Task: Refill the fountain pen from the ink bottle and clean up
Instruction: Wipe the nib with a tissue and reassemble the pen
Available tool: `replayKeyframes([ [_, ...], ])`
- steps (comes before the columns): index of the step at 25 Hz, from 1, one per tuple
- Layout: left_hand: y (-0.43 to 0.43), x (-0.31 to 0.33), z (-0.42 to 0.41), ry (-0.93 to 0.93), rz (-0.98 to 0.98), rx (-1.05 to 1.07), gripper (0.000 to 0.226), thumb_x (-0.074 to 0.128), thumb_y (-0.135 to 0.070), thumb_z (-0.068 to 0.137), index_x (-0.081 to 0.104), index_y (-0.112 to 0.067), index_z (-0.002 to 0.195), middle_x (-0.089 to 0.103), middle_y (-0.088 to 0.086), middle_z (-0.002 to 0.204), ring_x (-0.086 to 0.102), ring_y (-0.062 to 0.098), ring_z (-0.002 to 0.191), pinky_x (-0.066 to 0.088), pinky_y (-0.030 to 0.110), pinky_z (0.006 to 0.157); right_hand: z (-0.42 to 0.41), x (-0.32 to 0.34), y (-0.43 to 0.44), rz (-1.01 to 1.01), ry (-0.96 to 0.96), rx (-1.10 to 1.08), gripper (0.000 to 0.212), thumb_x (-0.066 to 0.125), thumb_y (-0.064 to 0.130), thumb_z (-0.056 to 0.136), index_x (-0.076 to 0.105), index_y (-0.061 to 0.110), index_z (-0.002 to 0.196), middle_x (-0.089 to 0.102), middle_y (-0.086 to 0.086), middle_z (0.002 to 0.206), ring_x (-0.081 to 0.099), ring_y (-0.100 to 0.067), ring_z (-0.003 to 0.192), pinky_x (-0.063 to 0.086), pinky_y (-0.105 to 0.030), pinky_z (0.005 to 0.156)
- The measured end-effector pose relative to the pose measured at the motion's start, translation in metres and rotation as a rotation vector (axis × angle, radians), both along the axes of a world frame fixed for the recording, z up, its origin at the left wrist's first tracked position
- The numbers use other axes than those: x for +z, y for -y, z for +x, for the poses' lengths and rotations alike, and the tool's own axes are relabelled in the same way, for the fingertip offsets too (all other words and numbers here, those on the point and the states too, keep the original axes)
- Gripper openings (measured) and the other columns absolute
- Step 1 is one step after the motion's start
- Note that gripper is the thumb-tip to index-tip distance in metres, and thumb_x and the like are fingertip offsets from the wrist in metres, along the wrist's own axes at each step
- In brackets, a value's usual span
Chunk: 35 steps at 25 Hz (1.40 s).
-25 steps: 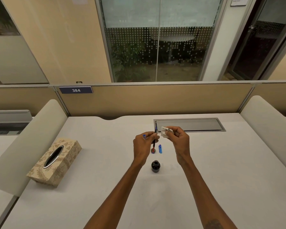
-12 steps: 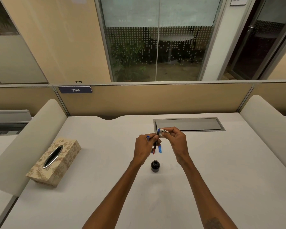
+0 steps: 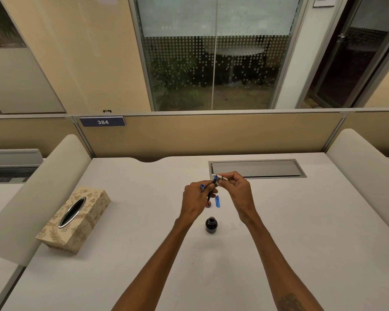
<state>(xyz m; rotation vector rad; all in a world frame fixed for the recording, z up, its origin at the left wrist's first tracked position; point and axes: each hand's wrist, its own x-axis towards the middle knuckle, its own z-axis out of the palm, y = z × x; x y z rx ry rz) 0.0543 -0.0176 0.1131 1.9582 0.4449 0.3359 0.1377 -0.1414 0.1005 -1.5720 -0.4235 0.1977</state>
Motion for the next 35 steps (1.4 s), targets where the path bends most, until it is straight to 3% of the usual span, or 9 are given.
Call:
replayKeyframes([
  [3, 0.004, 0.001, -0.001, 0.027, 0.003, 0.059, 0.025, 0.062, -0.028, 0.094, 0.073, -0.010, 0.108, 0.078, 0.009, 0.094, 0.071, 0.008, 0.073, 0.053, 0.010, 0.075, 0.000, 0.000, 0.000, 0.004, 0.008, -0.031, 0.016, 0.070, 0.015, 0.089, 0.070, 0.007, 0.103, 0.075, 0.002, 0.095, 0.072, -0.006, 0.089, 0.056, -0.014, 0.077],
  [7, 0.006, 0.005, 0.000, 0.049, 0.009, 0.113, 0.023, 0.073, -0.033, 0.085, 0.075, -0.014, 0.098, 0.078, 0.004, 0.083, 0.069, 0.000, 0.063, 0.049, 0.002, 0.064, -0.002, 0.001, 0.001, 0.018, 0.025, -0.053, 0.021, 0.071, 0.014, 0.088, 0.072, 0.004, 0.106, 0.076, -0.002, 0.096, 0.072, -0.011, 0.090, 0.056, -0.015, 0.079],
  [12, 0.007, 0.010, 0.000, 0.032, 0.043, 0.140, 0.031, 0.074, -0.035, 0.084, 0.074, -0.010, 0.101, 0.078, 0.008, 0.087, 0.073, 0.014, 0.075, 0.054, 0.015, 0.076, -0.005, 0.003, 0.000, 0.023, 0.022, -0.073, 0.021, 0.071, 0.016, 0.088, 0.071, 0.005, 0.107, 0.075, -0.003, 0.096, 0.072, -0.013, 0.091, 0.057, -0.016, 0.079],
  [17, 0.007, 0.014, 0.000, 0.027, 0.081, 0.164, 0.031, 0.075, -0.036, 0.083, 0.076, -0.013, 0.103, 0.078, 0.006, 0.087, 0.067, 0.006, 0.070, 0.042, 0.002, 0.066, -0.008, 0.007, -0.001, -0.007, 0.081, -0.077, 0.017, 0.072, 0.016, 0.087, 0.073, 0.012, 0.103, 0.073, 0.007, 0.090, 0.071, -0.007, 0.086, 0.054, -0.010, 0.076],
  [23, 0.008, 0.014, 0.001, 0.033, 0.161, 0.188, 0.031, 0.074, -0.037, 0.083, 0.077, -0.013, 0.102, 0.077, 0.007, 0.086, 0.065, 0.011, 0.071, 0.039, 0.002, 0.064, -0.010, 0.009, 0.001, -0.098, 0.250, -0.111, 0.018, 0.070, 0.011, 0.089, 0.074, 0.010, 0.106, 0.071, 0.006, 0.092, 0.067, -0.002, 0.084, 0.050, -0.004, 0.077],
  [27, 0.008, 0.011, 0.003, 0.005, 0.205, 0.198, 0.031, 0.074, -0.039, 0.083, 0.076, -0.013, 0.099, 0.076, 0.005, 0.083, 0.063, 0.013, 0.069, 0.037, 0.004, 0.061, -0.010, 0.011, 0.005, -0.130, 0.379, -0.102, 0.018, 0.069, 0.007, 0.089, 0.073, 0.004, 0.106, 0.073, -0.006, 0.102, 0.067, -0.014, 0.094, 0.050, -0.008, 0.086],
  [29, 0.007, 0.010, 0.002, 0.007, 0.175, 0.225, 0.028, 0.075, -0.038, 0.082, 0.076, -0.014, 0.097, 0.073, -0.001, 0.077, 0.063, 0.009, 0.066, 0.038, 0.004, 0.061, -0.009, 0.017, 0.008, -0.042, 0.300, -0.057, 0.016, 0.070, 0.008, 0.088, 0.074, 0.010, 0.103, 0.075, -0.002, 0.100, 0.070, -0.013, 0.093, 0.054, -0.013, 0.086],
  [31, 0.004, 0.008, 0.000, 0.036, 0.060, 0.259, 0.022, 0.077, -0.034, 0.081, 0.077, -0.017, 0.095, 0.070, -0.008, 0.072, 0.068, 0.006, 0.064, 0.045, 0.007, 0.064, -0.009, 0.023, 0.012, 0.154, 0.049, -0.034, 0.017, 0.070, 0.009, 0.088, 0.075, 0.018, 0.101, 0.077, 0.003, 0.096, 0.072, -0.015, 0.094, 0.058, -0.020, 0.081],
  [35, 0.002, 0.005, -0.002, 0.113, -0.380, 0.290, 0.023, 0.076, -0.024, 0.084, 0.074, -0.014, 0.104, 0.077, -0.002, 0.088, 0.077, 0.012, 0.077, 0.058, 0.020, 0.077, -0.006, 0.025, 0.017, 0.420, -0.240, 0.004, 0.023, 0.067, 0.005, 0.089, 0.073, 0.017, 0.107, 0.075, -0.007, 0.107, 0.072, -0.024, 0.100, 0.059, -0.029, 0.077],
])
